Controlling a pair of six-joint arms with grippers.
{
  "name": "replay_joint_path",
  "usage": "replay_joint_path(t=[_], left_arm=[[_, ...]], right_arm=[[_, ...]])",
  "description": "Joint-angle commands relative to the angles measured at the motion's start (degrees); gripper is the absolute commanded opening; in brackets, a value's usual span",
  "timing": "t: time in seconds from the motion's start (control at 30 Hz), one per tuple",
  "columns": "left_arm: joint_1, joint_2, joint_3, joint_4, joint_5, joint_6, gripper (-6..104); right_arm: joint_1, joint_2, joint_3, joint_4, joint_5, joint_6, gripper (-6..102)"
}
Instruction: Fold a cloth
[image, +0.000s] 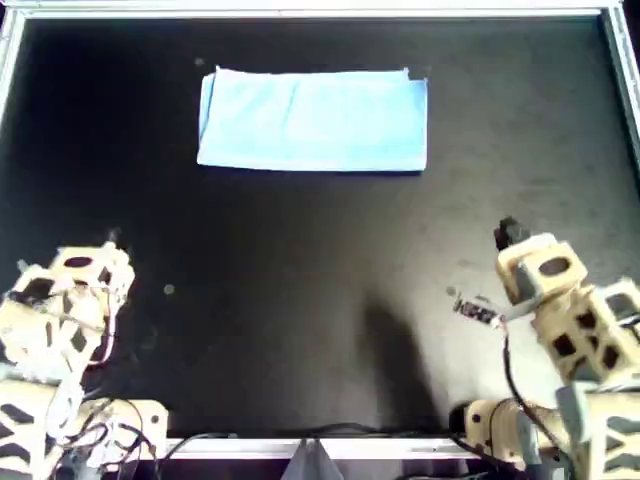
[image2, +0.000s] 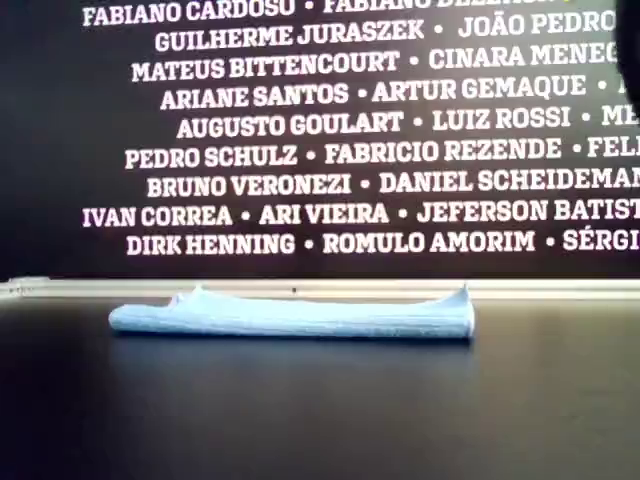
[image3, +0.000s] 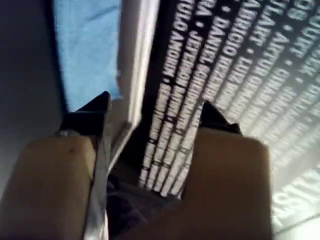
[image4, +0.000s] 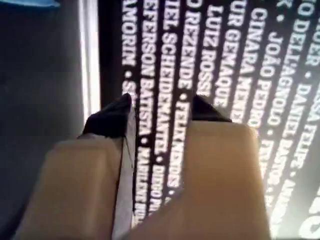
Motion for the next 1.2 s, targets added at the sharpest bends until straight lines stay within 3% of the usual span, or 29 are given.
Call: replay_joint_path(t=[0.0, 0.17, 0.5, 1.17], left_arm=[[1.32, 0.62, 0.79, -1.93, -0.26, 0.26, 62], [1.32, 0.62, 6.24, -3.16, -0.26, 0.26, 62], [1.23, 0.62, 22.5, -23.2, -0.26, 0.26, 62], [0.53, 0.53, 26.63, -22.94, 0.79, 0.26, 61]], right_arm=[[-2.64, 2.46, 4.39, -5.19, -0.09, -0.35, 47], [-8.26, 2.37, 11.87, -10.11, -0.18, -0.35, 47], [-11.16, 2.37, 24.79, -17.05, -0.26, -0.35, 47], [-10.63, 2.29, 27.86, -16.96, -0.35, -0.18, 47]])
